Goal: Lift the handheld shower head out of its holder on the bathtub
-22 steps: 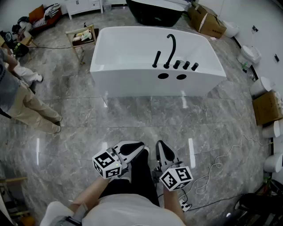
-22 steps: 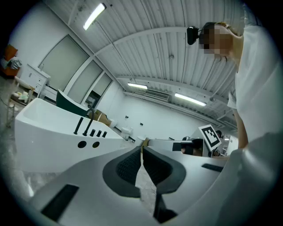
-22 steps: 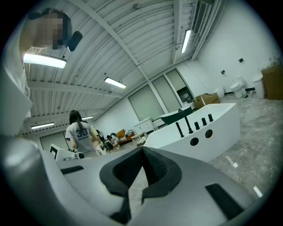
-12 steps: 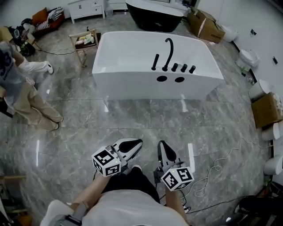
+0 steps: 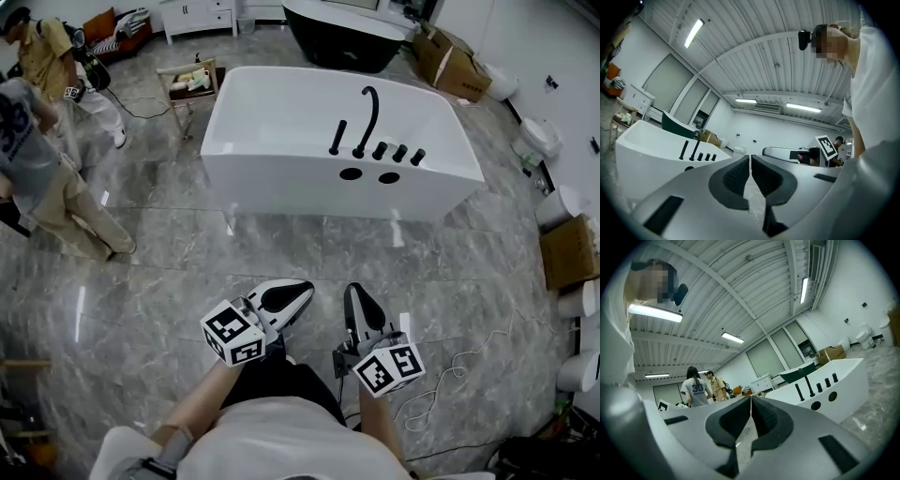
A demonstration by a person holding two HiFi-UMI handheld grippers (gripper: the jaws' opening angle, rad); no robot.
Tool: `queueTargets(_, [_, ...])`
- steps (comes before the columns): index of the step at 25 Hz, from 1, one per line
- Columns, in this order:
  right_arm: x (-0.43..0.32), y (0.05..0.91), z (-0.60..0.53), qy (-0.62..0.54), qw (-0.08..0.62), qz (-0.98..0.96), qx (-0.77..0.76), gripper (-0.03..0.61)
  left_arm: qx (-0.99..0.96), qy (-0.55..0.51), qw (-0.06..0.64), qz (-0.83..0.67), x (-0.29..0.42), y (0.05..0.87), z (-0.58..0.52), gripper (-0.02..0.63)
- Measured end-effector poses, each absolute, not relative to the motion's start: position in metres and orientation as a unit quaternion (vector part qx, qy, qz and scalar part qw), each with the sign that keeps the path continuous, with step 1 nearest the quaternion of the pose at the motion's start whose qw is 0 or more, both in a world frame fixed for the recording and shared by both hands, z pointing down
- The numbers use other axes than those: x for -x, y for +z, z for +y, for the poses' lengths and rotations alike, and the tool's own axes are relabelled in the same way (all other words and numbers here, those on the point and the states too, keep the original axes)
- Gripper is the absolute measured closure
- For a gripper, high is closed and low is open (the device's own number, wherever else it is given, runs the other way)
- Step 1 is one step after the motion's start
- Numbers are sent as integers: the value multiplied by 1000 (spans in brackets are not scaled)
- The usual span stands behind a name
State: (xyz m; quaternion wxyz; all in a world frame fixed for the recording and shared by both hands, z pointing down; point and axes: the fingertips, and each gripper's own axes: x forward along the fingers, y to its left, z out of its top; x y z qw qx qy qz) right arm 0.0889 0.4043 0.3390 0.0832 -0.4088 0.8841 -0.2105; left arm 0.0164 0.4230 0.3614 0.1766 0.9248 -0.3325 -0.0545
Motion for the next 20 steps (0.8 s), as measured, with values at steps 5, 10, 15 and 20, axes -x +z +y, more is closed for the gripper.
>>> queueTargets(5, [-89,340,384,-220,93,878,415,558,-927,-44,177,-329,-18,365,403,594])
queueTargets(10, [-93,344,349,-204,93,872,436,560,-931,-41,172,-318,-16,369,360,594])
queueTargets(15, [-79,348,305,-199,87,864,453,558,-941,-32,164,-295,-6,365,313,594])
queueTargets(20, [-62,348,261,-209,89,857,463,558,-947,-33,159,-278,3,358,269,594])
